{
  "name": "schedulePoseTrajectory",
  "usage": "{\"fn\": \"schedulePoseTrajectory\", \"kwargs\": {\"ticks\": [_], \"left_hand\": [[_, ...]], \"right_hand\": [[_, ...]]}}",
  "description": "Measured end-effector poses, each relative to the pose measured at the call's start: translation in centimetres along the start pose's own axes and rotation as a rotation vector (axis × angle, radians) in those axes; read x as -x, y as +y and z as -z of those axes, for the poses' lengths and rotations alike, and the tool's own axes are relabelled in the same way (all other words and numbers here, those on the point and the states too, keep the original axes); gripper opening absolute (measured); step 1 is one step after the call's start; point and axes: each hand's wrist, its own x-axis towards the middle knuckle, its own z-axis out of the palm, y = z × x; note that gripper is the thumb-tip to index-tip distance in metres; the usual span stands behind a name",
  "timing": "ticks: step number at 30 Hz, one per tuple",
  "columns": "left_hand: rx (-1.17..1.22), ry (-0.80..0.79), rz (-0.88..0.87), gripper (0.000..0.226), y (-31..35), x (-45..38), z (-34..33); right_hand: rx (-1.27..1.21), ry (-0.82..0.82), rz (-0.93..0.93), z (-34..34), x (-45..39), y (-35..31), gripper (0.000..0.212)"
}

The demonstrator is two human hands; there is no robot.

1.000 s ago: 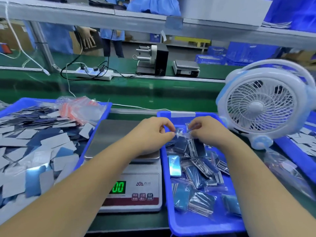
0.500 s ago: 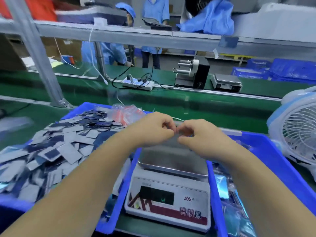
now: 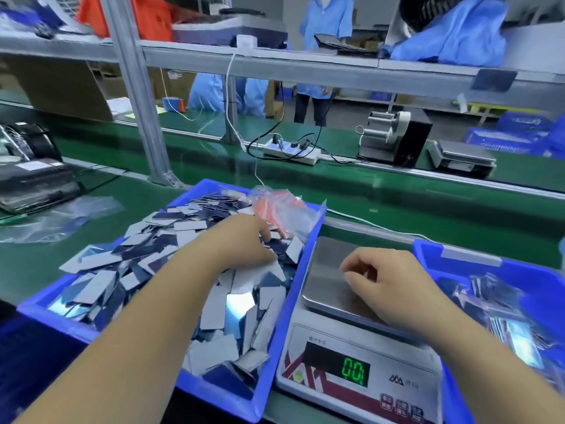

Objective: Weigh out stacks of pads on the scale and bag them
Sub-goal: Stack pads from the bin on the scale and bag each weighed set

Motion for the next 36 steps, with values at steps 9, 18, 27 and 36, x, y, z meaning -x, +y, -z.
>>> {"fn": "schedulePoseTrajectory", "kwargs": {"ticks": [9,18,27,36], "left_hand": [[-0.172,0.057,-0.021,0.043,4.8,-2.7,-2.7],[-0.141,0.103,0.02,0.011,5.4,-4.5,-4.1],[0.19,0.308,0.019,0.01,4.3,-3.8,-4.2],[0.409,0.458,-0.019,0.016,4.2,-3.1,-3.6]], "right_hand": [[0.172,0.103,-0.227,6.2,1.2,4.4,0.007],[0.376,-0.304,-0.693,8.4,7.0,12.9,0.056],[0.437,-0.039,-0.615,9.7,6.5,11.2,0.028],[0.167,-0.036,-0.164,2.9,1.4,1.5,0.046]]}}
